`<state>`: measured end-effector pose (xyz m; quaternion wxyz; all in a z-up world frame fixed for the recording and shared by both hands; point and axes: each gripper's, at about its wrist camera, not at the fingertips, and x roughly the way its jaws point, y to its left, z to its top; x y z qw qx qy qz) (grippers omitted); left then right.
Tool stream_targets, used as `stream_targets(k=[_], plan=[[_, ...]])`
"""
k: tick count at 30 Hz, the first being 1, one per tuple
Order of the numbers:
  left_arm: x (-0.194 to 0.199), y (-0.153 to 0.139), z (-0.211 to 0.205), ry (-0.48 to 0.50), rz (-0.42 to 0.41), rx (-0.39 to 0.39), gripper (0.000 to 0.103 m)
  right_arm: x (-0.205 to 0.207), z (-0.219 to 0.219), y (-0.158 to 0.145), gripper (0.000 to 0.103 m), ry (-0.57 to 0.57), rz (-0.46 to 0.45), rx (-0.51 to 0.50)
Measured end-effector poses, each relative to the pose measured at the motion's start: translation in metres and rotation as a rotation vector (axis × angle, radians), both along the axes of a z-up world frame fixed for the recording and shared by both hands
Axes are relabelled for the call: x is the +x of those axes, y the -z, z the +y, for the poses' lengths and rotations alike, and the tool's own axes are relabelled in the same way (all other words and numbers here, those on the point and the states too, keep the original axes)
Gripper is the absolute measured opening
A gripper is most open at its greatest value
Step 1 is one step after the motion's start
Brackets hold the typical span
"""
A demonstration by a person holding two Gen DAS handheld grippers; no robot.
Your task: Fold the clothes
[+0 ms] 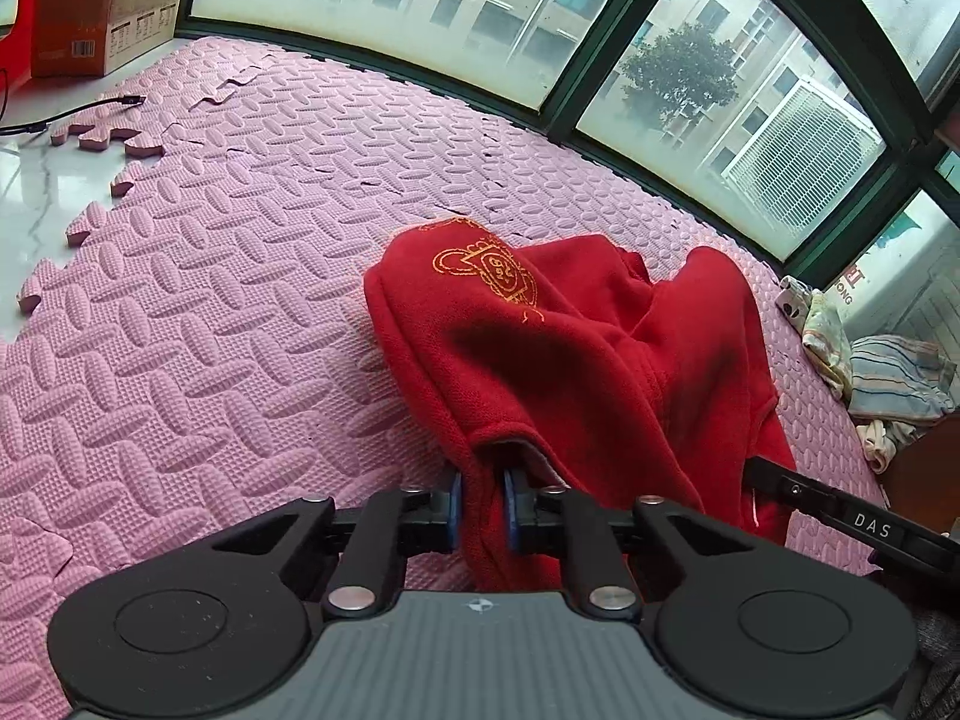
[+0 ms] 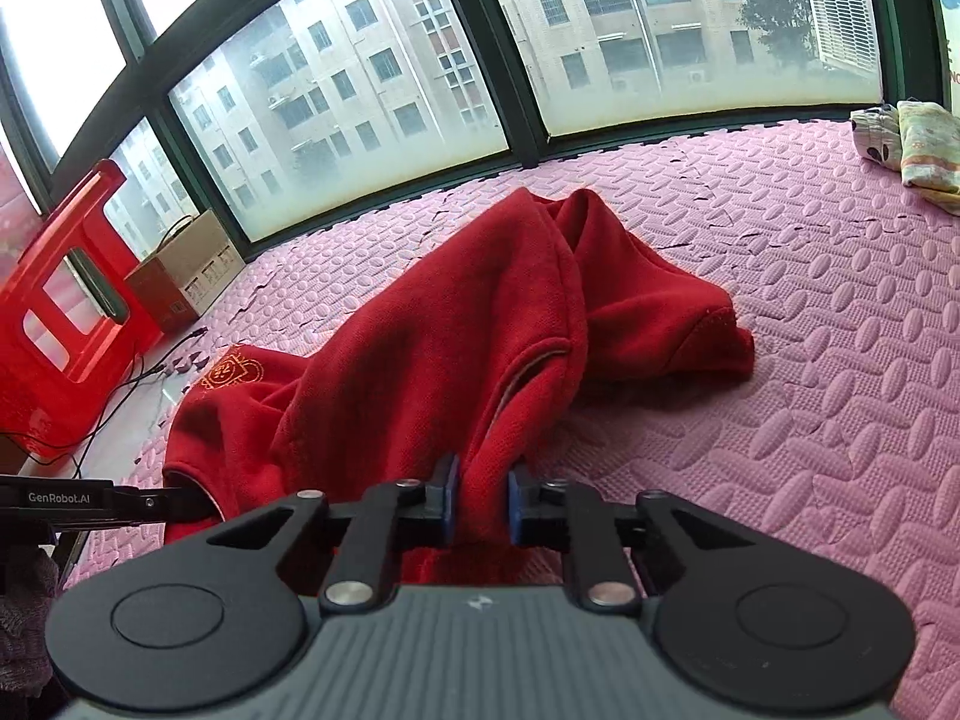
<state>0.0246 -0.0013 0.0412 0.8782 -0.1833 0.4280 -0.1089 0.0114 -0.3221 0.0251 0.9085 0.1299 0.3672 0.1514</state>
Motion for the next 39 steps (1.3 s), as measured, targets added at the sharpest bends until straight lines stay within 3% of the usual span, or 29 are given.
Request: stream_targets(k=[9,20,24,28,30,39], plan=[[-0.037,-0.023,0.012,0.084,-0.009,-0.088,0.013,-0.072,-0.006,-0.044,0.012,-0.106,-0.068,0.010],[-0.103,-0.015,0.013,0.233,0.081,-0.072,0.014,-0.154,-0.023,-0.046,0.013,-0.238,0.072,-0.042],[-0.115,-0.010,0.017,0.257,0.113,-0.045,0.017,-0.169,-0.025,-0.045,0.023,-0.270,0.113,-0.072],[-0.123,-0.015,0.025,0.255,0.113,-0.031,0.030,-0.164,-0.035,-0.061,0.038,-0.265,0.091,-0.093],[-0.126,-0.018,0.031,0.247,0.106,-0.024,0.044,-0.156,-0.042,-0.070,0.041,-0.252,0.067,-0.101],[-0.111,-0.034,0.048,0.165,0.060,-0.007,0.055,-0.063,-0.051,-0.083,0.051,-0.143,-0.043,-0.131]])
